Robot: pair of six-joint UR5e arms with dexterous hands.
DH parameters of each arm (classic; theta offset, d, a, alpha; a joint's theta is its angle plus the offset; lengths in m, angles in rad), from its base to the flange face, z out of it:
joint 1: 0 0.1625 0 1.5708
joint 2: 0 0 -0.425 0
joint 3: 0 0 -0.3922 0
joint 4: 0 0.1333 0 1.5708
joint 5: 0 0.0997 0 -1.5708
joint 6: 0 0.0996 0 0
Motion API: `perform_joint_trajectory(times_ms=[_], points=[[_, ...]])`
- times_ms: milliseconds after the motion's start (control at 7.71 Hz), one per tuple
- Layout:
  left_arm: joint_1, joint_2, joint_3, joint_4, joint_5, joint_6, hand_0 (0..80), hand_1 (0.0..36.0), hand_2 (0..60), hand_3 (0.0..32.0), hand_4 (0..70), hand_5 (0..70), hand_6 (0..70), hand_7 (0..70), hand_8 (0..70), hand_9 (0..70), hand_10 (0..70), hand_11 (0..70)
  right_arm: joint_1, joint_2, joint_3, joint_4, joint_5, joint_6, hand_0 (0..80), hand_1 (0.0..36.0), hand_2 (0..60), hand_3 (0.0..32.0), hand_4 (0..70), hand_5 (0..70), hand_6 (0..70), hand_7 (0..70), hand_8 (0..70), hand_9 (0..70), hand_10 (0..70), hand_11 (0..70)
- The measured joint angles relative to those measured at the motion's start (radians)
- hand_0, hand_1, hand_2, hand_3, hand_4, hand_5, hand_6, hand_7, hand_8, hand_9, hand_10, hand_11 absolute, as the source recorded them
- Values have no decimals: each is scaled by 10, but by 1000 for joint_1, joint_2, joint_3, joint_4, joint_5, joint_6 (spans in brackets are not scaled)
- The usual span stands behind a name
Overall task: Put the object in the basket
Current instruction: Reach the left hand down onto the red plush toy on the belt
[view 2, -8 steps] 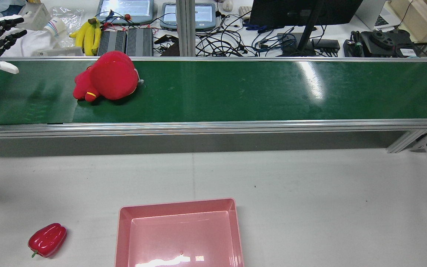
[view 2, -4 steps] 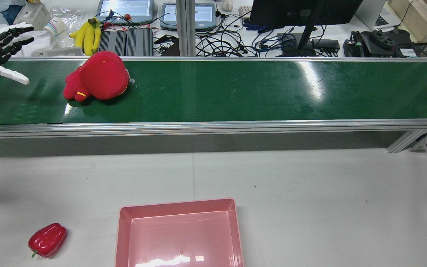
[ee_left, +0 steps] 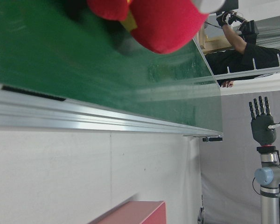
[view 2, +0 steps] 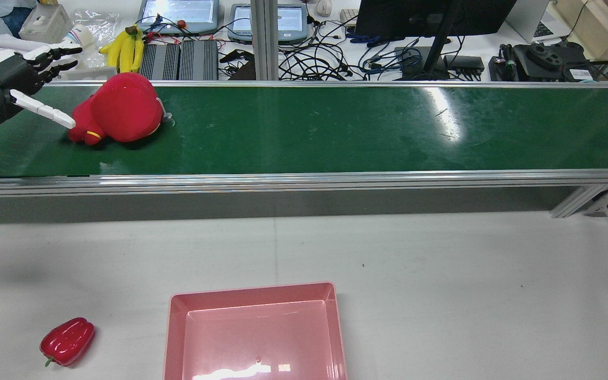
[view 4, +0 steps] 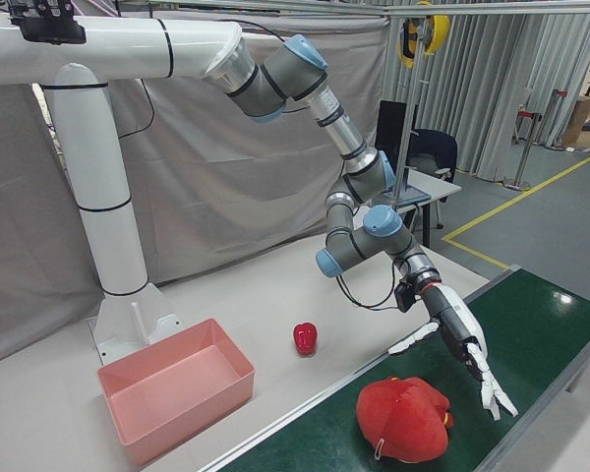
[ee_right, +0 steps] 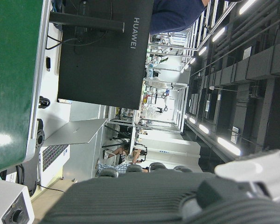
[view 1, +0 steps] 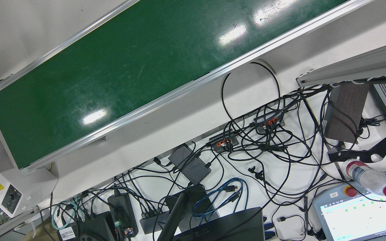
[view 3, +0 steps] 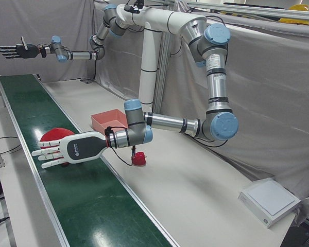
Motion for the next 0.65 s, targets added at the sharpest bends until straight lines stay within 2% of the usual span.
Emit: perform_joint_trajectory(times_ms=[648], points=[[33, -31, 2, 41, 1, 69, 688, 214, 0, 0, 88, 186, 22, 27, 70, 116, 0, 0, 0, 1, 0, 0, 0, 0, 0, 0, 0, 0, 0, 0, 0, 0, 0, 0, 0, 0]])
